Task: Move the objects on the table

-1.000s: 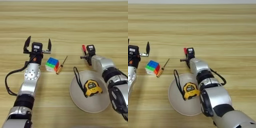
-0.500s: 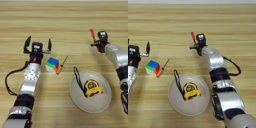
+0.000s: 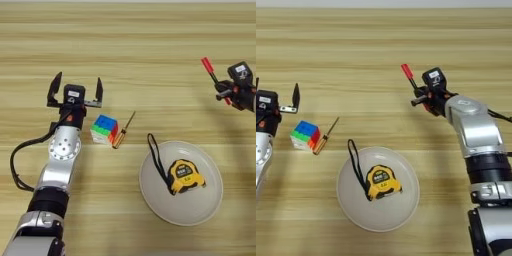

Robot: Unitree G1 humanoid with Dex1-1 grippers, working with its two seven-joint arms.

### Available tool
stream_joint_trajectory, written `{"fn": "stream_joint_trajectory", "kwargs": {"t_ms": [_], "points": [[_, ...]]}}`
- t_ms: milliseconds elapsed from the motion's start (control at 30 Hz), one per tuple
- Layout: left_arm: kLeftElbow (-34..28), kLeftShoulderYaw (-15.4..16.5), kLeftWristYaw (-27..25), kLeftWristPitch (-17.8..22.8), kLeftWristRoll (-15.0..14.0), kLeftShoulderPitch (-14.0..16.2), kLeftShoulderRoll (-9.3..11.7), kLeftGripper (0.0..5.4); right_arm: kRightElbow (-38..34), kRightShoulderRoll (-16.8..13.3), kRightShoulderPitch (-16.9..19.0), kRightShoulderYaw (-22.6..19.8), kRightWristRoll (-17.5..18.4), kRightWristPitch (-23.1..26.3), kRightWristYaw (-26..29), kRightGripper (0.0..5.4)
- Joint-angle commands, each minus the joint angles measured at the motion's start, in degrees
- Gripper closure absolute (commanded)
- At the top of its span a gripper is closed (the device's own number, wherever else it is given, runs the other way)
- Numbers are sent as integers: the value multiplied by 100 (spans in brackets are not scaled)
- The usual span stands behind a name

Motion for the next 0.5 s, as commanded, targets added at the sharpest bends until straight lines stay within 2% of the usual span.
{"fn": "stream_joint_trajectory", "kwargs": {"t_ms": [33,233,500], "points": [[102,-4,-38,-65,-22,-113,69,0,-26,-437,279,-3,71,-169,437,498],[172,4,-40,-115,-21,-136,91,0,139,-704,614,175,14,-400,877,498],[217,5,-41,-163,-30,-149,106,0,350,-827,900,353,-163,-626,1008,498]]}}
